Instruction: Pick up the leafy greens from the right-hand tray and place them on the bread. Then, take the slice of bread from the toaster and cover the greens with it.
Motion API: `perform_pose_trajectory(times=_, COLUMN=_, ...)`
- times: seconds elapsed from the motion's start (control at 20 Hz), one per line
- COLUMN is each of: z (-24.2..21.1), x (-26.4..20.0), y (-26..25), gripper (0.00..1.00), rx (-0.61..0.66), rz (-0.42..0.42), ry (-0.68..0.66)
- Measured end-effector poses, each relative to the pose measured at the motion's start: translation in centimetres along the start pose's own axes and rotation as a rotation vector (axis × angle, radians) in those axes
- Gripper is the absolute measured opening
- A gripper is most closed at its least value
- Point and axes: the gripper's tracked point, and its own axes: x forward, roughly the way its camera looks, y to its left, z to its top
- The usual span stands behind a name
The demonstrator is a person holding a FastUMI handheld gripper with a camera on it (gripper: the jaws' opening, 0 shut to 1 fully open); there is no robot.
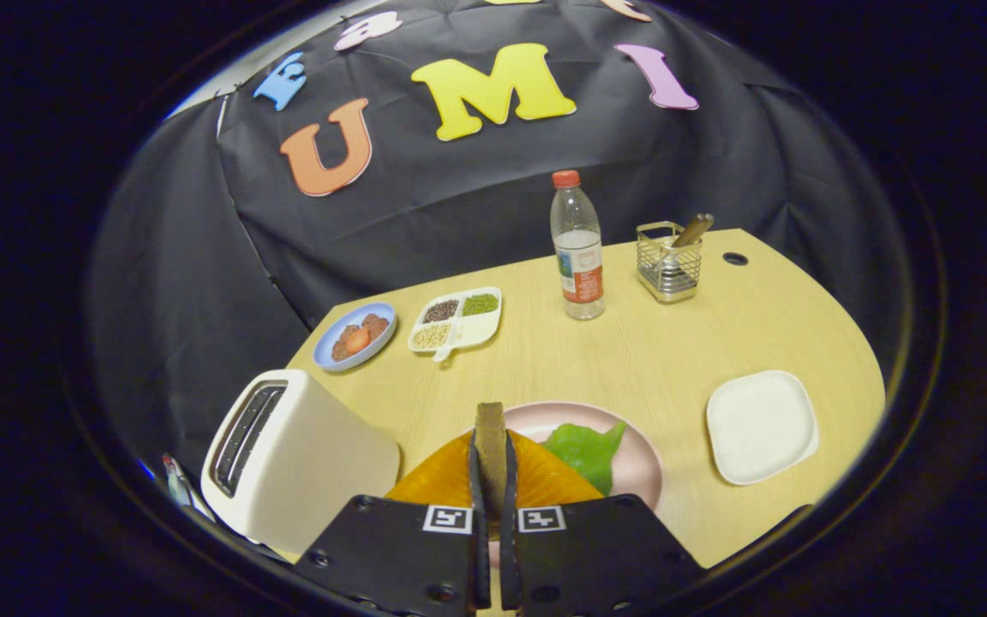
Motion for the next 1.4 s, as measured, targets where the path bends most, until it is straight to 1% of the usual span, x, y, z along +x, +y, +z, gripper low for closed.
perform_pose_trajectory(times=0.05, z=-0.4, x=0.2, y=-0.7, gripper=0.1, rx=-0.004, rz=-0.01, ry=0.001)
perform_pose_trajectory(times=0.15, z=-0.9, x=0.7, y=-2.3, gripper=0.11, rx=-0.014, rz=-0.035, ry=0.01)
perform_pose_trajectory(times=0.2, z=-1.1, x=1.0, y=-3.0, gripper=0.18, rx=-0.014, rz=-0.041, ry=0.015)
perform_pose_trajectory(times=0.3, z=-1.8, x=1.4, y=-4.0, gripper=0.18, rx=-0.004, rz=-0.049, ry=0.029)
perform_pose_trajectory(times=0.35, z=-2.1, x=1.6, y=-5.0, gripper=0.21, rx=-0.003, rz=-0.069, ry=0.037)
perform_pose_trajectory(times=0.4, z=-2.3, x=1.8, y=-5.2, gripper=0.3, rx=0.0, rz=-0.068, ry=0.041)
perform_pose_trajectory(times=0.45, z=-2.2, x=1.8, y=-5.3, gripper=0.32, rx=-0.003, rz=-0.071, ry=0.039)
perform_pose_trajectory(times=0.5, z=-2.4, x=1.9, y=-5.8, gripper=0.32, rx=-0.01, rz=-0.093, ry=0.038)
perform_pose_trajectory(times=0.6, z=-2.3, x=1.4, y=-5.9, gripper=0.56, rx=-0.042, rz=-0.114, ry=0.026)
perform_pose_trajectory(times=0.75, z=-1.4, x=-0.7, y=-5.8, gripper=0.78, rx=-0.087, rz=-0.145, ry=-0.032)
perform_pose_trajectory(times=0.85, z=-0.5, x=-2.9, y=-5.2, gripper=0.8, rx=-0.116, rz=-0.162, ry=-0.08)
perform_pose_trajectory(times=0.9, z=-0.1, x=-4.1, y=-4.8, gripper=0.82, rx=-0.131, rz=-0.166, ry=-0.102)
perform_pose_trajectory(times=1.05, z=1.0, x=-8.4, y=-2.6, gripper=0.97, rx=-0.168, rz=-0.158, ry=-0.184)
perform_pose_trajectory(times=1.4, z=2.3, x=-20.3, y=1.3, gripper=0.96, rx=-0.195, rz=-0.16, ry=-0.407)
